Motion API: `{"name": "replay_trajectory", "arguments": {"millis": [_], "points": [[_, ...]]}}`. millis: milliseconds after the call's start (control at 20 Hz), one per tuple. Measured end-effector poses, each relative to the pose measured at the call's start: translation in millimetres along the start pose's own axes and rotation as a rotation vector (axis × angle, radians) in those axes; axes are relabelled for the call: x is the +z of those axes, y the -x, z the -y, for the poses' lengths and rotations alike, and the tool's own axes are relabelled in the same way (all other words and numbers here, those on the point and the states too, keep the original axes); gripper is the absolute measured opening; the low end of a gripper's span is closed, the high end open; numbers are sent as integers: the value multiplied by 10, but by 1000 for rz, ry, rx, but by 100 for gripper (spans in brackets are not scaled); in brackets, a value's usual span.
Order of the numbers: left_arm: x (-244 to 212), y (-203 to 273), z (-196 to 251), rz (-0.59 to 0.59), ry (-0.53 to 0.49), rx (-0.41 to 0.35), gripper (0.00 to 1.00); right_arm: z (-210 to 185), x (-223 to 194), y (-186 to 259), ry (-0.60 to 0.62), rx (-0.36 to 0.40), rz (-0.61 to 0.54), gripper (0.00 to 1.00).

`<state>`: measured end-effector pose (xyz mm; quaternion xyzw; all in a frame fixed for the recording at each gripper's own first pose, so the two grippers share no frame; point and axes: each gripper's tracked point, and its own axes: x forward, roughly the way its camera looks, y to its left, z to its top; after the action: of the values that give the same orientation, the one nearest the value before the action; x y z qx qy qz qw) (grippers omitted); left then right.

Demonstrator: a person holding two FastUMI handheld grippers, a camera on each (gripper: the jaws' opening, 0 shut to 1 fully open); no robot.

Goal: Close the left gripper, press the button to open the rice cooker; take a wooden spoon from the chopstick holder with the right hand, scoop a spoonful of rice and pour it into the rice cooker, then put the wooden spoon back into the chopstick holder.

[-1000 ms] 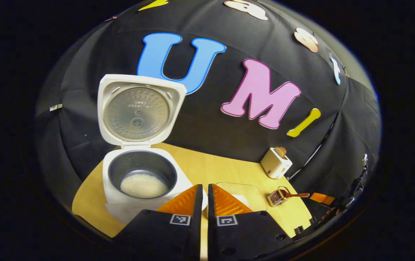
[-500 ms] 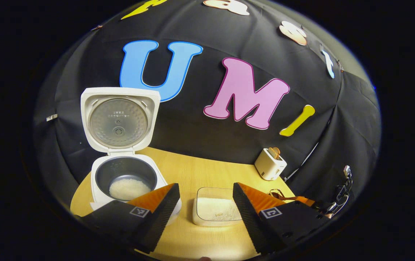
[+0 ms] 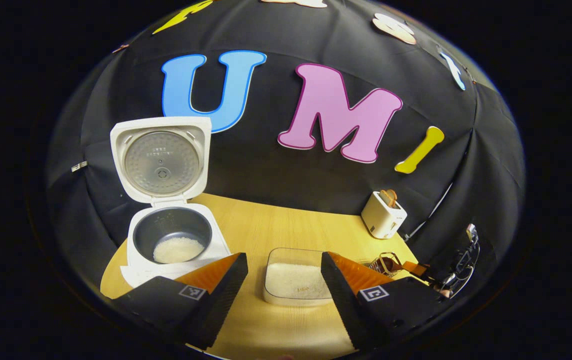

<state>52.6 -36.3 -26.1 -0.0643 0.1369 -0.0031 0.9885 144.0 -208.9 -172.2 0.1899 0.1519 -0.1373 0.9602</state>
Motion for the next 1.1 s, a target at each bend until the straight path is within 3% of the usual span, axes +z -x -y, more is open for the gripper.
{"name": "replay_trajectory", "arguments": {"millis": [300, 350, 550, 700, 850, 1000, 1050, 1100], "points": [[-116, -7, 158, -18, -20, 28, 95, -106, 8, -300, 34, 50, 13, 98], [-143, 1, 173, -22, -25, 34, 95, -103, -13, -346, 38, 55, 1, 85], [-253, 11, 191, -49, -37, 62, 95, -127, 120, -448, 34, 73, 36, 80], [-303, -1, 245, -63, -27, 68, 95, -195, 106, -542, 48, 104, 22, 46], [-328, -16, 299, -69, -34, 66, 95, -245, 196, -592, 56, 122, 27, 33], [-364, -12, 338, -78, -44, 67, 95, -287, 294, -672, 9, 127, 26, 12], [-383, -15, 343, -81, -45, 69, 95, -306, 291, -728, -5, 132, 17, 11], [-386, -16, 360, -83, -47, 70, 95, -328, 303, -721, -5, 145, 9, 24]]}}
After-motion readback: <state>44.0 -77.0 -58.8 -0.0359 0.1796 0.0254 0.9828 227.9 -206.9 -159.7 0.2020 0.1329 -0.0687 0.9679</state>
